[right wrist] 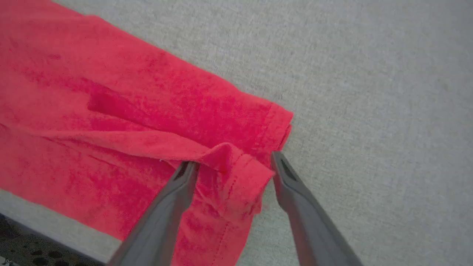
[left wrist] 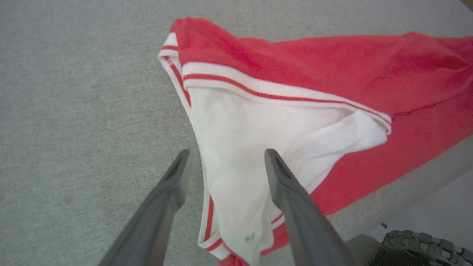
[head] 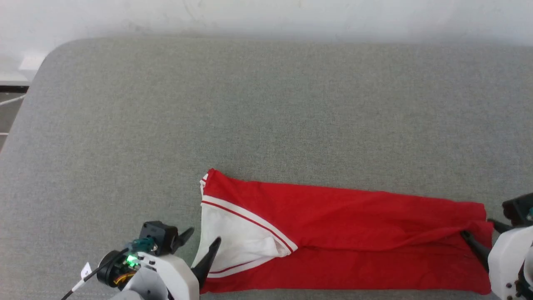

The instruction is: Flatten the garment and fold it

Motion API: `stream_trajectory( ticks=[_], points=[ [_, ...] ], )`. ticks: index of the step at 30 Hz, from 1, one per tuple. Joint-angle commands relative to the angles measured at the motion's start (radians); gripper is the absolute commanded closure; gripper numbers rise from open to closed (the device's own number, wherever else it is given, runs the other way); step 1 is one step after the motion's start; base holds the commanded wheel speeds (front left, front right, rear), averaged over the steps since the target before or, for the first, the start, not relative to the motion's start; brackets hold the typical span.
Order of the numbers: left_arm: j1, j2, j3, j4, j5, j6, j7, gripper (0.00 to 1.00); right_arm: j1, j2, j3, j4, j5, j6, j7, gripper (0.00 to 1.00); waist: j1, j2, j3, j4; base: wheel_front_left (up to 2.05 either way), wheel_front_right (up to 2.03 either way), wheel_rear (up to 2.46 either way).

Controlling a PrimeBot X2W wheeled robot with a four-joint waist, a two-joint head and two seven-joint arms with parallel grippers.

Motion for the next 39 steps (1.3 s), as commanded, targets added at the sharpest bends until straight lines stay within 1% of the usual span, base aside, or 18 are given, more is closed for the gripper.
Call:
stream_trajectory(
  ticks=[1,3,7,9,11,13,16,20,22,24,26,29,33,35,39],
  points=[
    [-0.015,-0.013,0.014,-0.003,0.003,0.001,-0.03,0.0,-0.008,0.008,-0.014,-0.021,0.013,-0.002,-0.004,0.0,0.0,0.0,-0.025,-0.001,0.0,0.0,0.0],
    [-0.009,-0.036,0.041,-0.01,-0.013,0.008,-0.084,0.0,-0.002,0.024,-0.048,-0.054,0.03,-0.002,0.0,0.0,0.0,0.0,-0.044,-0.002,0.0,0.0,0.0],
    [0.022,-0.091,0.106,-0.008,-0.037,0.049,-0.221,0.0,0.027,0.076,-0.132,-0.109,0.014,-0.002,0.02,0.0,0.0,0.0,-0.071,-0.006,0.0,0.0,0.0],
    [0.04,-0.12,0.137,-0.003,-0.046,0.067,-0.288,0.0,0.048,0.122,-0.191,-0.13,-0.005,-0.002,0.03,0.0,0.0,0.0,-0.077,-0.004,0.0,0.0,0.0],
    [0.054,-0.144,0.169,0.003,-0.037,0.086,-0.329,0.0,0.073,0.175,-0.245,-0.149,-0.03,-0.002,0.037,0.0,0.0,0.0,-0.082,-0.001,0.0,0.0,0.0],
    [0.074,-0.173,0.212,0.002,-0.031,0.099,-0.349,0.0,0.101,0.23,-0.293,-0.16,-0.06,-0.002,0.045,0.0,0.0,0.0,-0.085,0.001,0.0,0.0,0.0],
    [0.103,-0.214,0.287,-0.019,0.019,0.105,-0.355,0.0,0.134,0.32,-0.364,-0.16,-0.089,-0.002,0.054,0.0,0.0,0.0,-0.084,0.007,0.0,0.0,0.0],
    [0.157,-0.268,0.396,-0.056,0.135,0.08,-0.356,0.0,0.147,0.416,-0.439,-0.134,-0.127,-0.002,0.053,0.0,0.0,0.0,-0.081,0.012,0.0,0.0,0.0],
    [0.181,-0.297,0.439,-0.064,0.173,0.059,-0.356,0.0,0.137,0.456,-0.473,-0.109,-0.139,-0.002,0.054,0.0,0.0,0.0,-0.077,0.013,0.0,0.0,0.0],
    [0.198,-0.323,0.477,-0.067,0.21,0.036,-0.356,0.0,0.116,0.483,-0.504,-0.078,-0.16,-0.002,0.054,0.0,0.0,0.0,-0.068,0.015,0.0,0.0,0.0],
    [0.207,-0.343,0.495,-0.057,0.249,0.008,-0.356,0.0,0.09,0.507,-0.529,-0.035,-0.171,-0.002,0.065,0.0,0.0,0.0,-0.059,0.018,0.0,0.0,0.0],
    [0.209,-0.373,0.514,-0.046,0.299,-0.026,-0.356,0.0,0.062,0.528,-0.558,0.024,-0.19,-0.002,0.075,0.0,0.0,0.0,-0.045,0.027,0.0,0.0,0.0],
    [0.21,-0.404,0.55,-0.039,0.352,-0.053,-0.356,0.0,0.037,0.544,-0.579,0.103,-0.198,-0.002,0.081,0.0,0.0,0.0,-0.027,0.036,0.0,0.0,0.0],
    [0.21,-0.411,0.558,-0.033,0.383,-0.067,-0.356,0.0,0.031,0.547,-0.573,0.143,-0.201,-0.002,0.086,0.0,0.0,0.0,-0.02,0.04,0.0,0.0,0.0],
    [0.21,-0.432,0.581,-0.032,0.43,-0.089,-0.356,0.0,0.026,0.553,-0.536,0.2,-0.154,-0.002,0.093,0.0,0.0,0.0,-0.006,0.046,0.0,0.0,0.0]
  ],
)
